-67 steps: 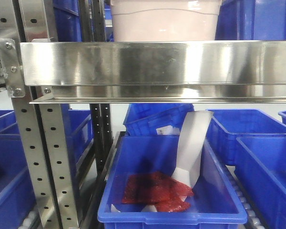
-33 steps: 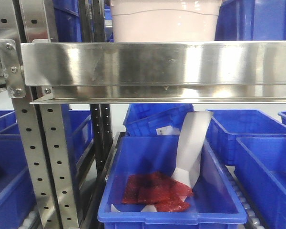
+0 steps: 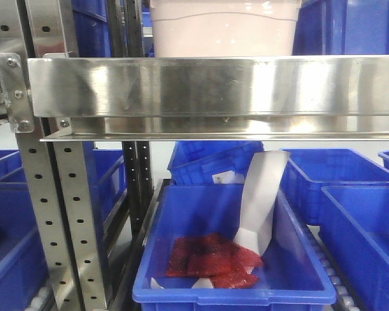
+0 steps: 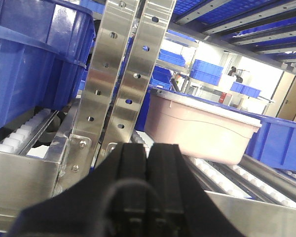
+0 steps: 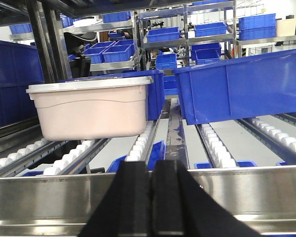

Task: Grab white bin and place on right shelf
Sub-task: 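Withdraw both open grippers back from the bin toward the robot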

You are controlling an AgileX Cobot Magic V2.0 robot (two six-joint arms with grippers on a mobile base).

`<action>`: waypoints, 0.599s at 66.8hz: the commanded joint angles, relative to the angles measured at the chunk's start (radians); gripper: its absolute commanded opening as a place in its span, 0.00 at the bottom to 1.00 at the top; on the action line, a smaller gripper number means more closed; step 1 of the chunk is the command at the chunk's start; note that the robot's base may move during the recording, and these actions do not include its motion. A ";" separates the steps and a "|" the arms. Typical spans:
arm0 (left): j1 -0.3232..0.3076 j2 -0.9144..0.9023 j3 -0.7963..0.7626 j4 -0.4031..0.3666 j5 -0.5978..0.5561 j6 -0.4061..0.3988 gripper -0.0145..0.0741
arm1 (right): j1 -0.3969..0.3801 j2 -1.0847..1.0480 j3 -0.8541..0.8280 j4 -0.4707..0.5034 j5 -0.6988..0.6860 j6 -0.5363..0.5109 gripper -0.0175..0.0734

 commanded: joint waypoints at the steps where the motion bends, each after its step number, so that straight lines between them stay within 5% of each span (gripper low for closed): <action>1: -0.008 0.010 -0.025 -0.008 -0.040 -0.004 0.03 | 0.000 0.009 -0.026 0.006 -0.067 -0.007 0.27; 34: -0.008 0.010 -0.025 -0.008 -0.040 -0.004 0.03 | 0.000 0.009 -0.004 0.006 -0.088 -0.006 0.27; 40: -0.008 0.010 -0.025 -0.008 -0.040 -0.004 0.03 | 0.001 -0.011 0.035 -0.073 -0.098 0.025 0.27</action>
